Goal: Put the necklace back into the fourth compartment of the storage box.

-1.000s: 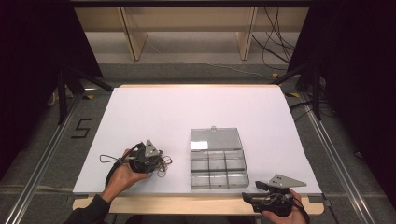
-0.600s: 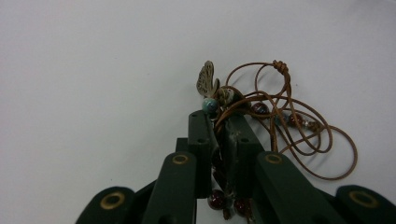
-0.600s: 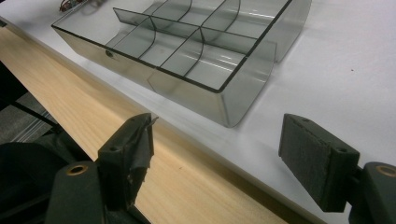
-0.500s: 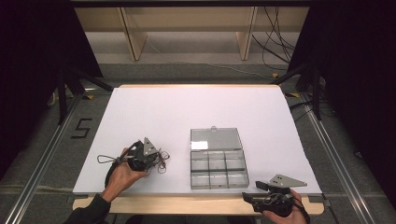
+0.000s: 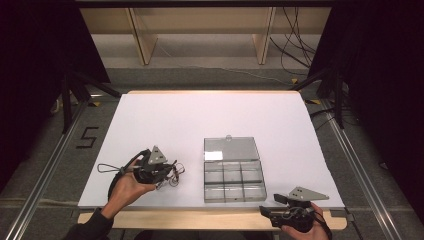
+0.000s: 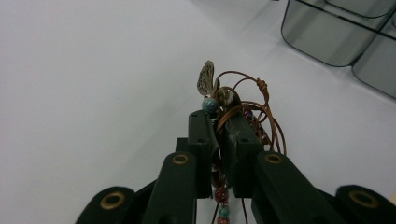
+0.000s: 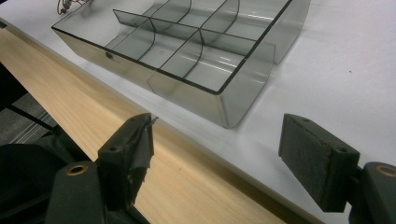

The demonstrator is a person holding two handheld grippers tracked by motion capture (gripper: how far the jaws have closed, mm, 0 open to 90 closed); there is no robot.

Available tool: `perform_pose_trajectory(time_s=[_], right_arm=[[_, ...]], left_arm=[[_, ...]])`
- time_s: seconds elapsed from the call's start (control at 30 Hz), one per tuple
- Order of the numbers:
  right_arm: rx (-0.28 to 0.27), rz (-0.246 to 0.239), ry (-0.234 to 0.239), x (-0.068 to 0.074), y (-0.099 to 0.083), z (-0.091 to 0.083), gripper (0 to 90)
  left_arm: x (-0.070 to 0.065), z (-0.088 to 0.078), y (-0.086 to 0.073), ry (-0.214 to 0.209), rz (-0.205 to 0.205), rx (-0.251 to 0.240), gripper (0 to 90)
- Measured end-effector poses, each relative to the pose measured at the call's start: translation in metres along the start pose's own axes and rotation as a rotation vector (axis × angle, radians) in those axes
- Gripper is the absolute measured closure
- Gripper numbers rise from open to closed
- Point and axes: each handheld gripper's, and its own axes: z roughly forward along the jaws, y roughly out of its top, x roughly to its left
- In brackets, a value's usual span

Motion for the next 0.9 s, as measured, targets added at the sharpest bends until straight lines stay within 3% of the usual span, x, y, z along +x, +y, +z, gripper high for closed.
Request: perform_pose_trajectory(time_s=[0.07, 0.1, 0.13, 0.17, 0.27, 0.3, 0.47, 0.6, 0.73, 0.83, 0.87, 0.9], right_arm=[[0.002, -0.012, -0.012, -0.001, 0.000, -0.001, 27.3], [0.006, 0.016, -0.006, 0.001, 0.000, 0.000, 27.3], [0.004, 0.008, -0.007, 0.000, 0.000, -0.001, 27.3], [0.006, 0.008, -0.005, 0.000, 0.000, 0.000, 27.3], [0.010, 0.016, -0.004, 0.001, 0.000, 0.000, 27.3], [0.014, 0.023, -0.004, 0.001, 0.000, 0.000, 27.3], [0.019, 0.039, 0.007, 0.002, 0.001, -0.001, 27.3], [0.008, 0.028, 0.005, 0.002, 0.000, 0.000, 27.3], [0.009, 0.012, -0.004, 0.000, 0.001, 0.000, 27.3], [0.012, 0.008, -0.001, -0.001, 0.001, 0.000, 27.3], [0.024, 0.049, 0.001, 0.002, 0.001, -0.001, 27.3], [0.020, 0.035, 0.005, 0.002, 0.001, 0.000, 27.3]], left_arm=[[0.000, -0.004, 0.002, -0.018, -0.016, -0.018, 81.5], [0.001, -0.007, 0.003, -0.025, -0.005, -0.025, 81.5], [0.001, -0.009, 0.005, -0.034, -0.006, -0.029, 81.5], [0.000, -0.013, 0.006, -0.046, -0.031, -0.034, 81.4], [0.000, -0.021, 0.010, -0.061, -0.030, -0.053, 81.4], [0.000, -0.024, 0.012, -0.063, -0.013, -0.053, 81.4], [-0.010, -0.034, 0.022, -0.101, -0.017, -0.086, 81.4], [-0.019, -0.039, 0.031, -0.150, -0.016, -0.109, 81.4], [-0.026, -0.041, 0.039, -0.172, -0.020, -0.137, 81.4], [-0.032, -0.041, 0.046, -0.182, -0.002, -0.140, 81.4], [-0.033, -0.041, 0.048, -0.193, 0.008, -0.139, 81.4], [-0.033, -0.041, 0.048, -0.193, 0.008, -0.139, 81.4]])
